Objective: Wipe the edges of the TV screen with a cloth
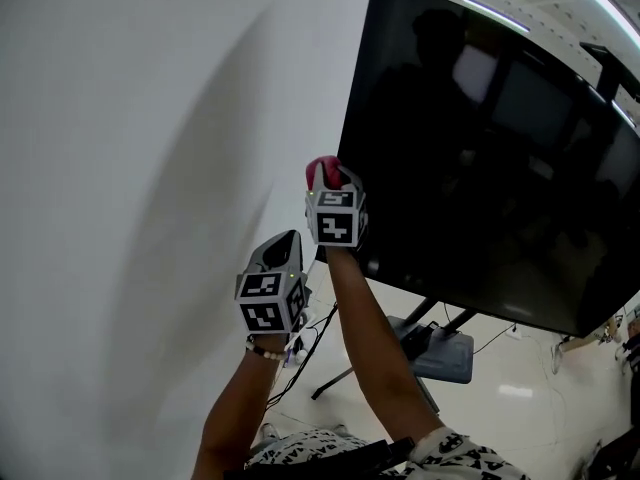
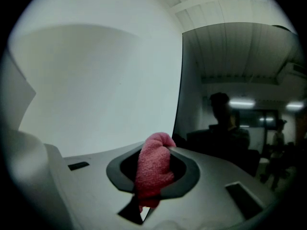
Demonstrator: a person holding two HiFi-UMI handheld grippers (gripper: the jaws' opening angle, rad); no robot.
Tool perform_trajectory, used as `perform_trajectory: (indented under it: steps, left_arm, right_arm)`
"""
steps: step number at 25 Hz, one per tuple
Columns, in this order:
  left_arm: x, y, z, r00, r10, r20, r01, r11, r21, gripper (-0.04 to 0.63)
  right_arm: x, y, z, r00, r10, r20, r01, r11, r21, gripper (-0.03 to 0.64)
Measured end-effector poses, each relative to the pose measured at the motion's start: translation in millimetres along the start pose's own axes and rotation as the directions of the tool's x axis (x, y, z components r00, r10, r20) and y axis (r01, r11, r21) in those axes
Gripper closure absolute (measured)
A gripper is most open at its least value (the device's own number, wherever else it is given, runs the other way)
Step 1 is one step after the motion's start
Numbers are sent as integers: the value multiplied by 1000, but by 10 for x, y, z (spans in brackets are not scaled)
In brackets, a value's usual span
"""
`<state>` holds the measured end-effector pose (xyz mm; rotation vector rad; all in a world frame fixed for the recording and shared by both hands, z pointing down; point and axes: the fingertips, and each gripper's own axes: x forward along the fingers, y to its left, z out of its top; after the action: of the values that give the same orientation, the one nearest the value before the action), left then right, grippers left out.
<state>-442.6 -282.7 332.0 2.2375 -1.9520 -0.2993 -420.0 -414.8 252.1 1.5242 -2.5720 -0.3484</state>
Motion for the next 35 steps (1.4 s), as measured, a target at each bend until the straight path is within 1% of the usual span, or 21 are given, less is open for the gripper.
perform_trajectory:
  steps: [3, 8, 10, 14, 20, 24, 27, 30, 35]
  left_arm:
    - [-5, -30, 251, 1000, -2, 26, 1, 1000, 24, 595]
    - [-57, -83, 564, 996, -24, 88, 19, 998, 63, 595]
    - [-11, -122, 664, 994, -36, 108, 30, 998, 57, 595]
    - [128, -284, 898, 986, -82, 142, 76, 996, 50, 595]
    - [170, -412, 1076, 978, -120, 169, 115, 993, 38, 595]
    - [175, -441, 1095, 975, -135, 175, 132, 991, 32, 595]
    - [247, -457, 1081, 975, -146, 169, 143, 989, 27, 595]
    - [337, -502, 1080, 975, -151, 166, 148, 989, 26, 595]
    - [454, -571, 1134, 969, -184, 167, 182, 983, 25, 595]
  right_arm:
    - [-5, -5, 235, 1000, -17, 9, 17, 1000, -15, 555]
    - [-18, -45, 855, 997, -43, 67, 48, 996, -69, 555]
    - [-14, -133, 1125, 994, -48, 95, 57, 994, -92, 555]
    - [-10, -346, 1744, 985, -60, 163, 84, 986, -144, 555]
    - [-17, -537, 2447, 972, -77, 222, 116, 979, -166, 555]
    - [-44, -619, 2885, 960, -85, 268, 137, 974, -183, 555]
    - [-50, -728, 3179, 955, -79, 286, 136, 973, -187, 554]
    - [-95, -846, 3484, 939, -82, 333, 160, 964, -214, 554]
    - [-301, -1172, 4038, 900, -116, 420, 235, 941, -245, 554]
